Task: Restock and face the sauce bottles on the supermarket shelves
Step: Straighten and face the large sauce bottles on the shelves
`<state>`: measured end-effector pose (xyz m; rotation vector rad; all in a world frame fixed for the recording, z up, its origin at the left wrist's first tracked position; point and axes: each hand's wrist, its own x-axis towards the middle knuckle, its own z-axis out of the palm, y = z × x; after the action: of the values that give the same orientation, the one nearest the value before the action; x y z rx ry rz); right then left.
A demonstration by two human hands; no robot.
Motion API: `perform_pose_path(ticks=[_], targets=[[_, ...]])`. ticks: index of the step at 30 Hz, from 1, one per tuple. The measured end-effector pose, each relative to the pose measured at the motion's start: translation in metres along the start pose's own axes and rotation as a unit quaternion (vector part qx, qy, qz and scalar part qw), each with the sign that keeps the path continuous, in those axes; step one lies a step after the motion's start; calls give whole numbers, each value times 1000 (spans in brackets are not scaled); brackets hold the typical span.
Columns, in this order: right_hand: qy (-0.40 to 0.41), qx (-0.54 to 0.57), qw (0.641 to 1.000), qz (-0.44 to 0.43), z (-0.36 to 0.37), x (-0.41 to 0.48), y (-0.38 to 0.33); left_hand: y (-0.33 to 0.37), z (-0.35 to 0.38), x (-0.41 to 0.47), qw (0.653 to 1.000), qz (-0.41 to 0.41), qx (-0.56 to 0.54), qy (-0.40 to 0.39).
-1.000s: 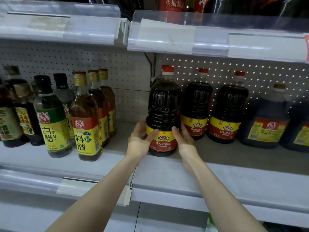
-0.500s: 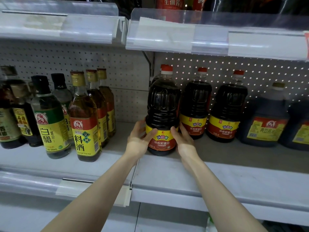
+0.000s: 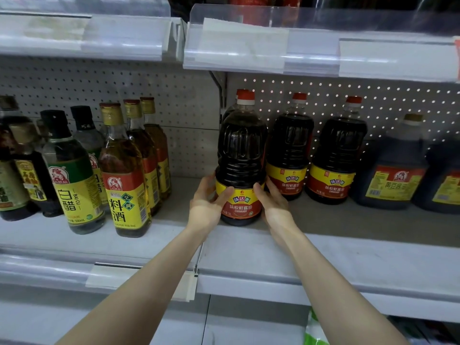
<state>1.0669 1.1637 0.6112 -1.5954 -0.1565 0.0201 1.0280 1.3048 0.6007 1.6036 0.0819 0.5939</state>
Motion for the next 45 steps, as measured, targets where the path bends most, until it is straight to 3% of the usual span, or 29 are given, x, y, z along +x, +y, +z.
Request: perform_pose_path(ticks=[12, 25, 37, 45], targets=[[10, 9, 1000, 1, 1, -5, -4, -3, -2, 4, 1000, 6, -12, -9], [-10, 14, 1000, -3, -12, -29, -27, 26, -4, -15, 998, -10, 55, -14], [-31, -22, 999, -4, -108, -124, -32, 69, 36, -131, 997, -37, 57, -30], [-31, -21, 998, 53, -166, -193, 32, 27, 72, -238, 987, -132, 53, -74]])
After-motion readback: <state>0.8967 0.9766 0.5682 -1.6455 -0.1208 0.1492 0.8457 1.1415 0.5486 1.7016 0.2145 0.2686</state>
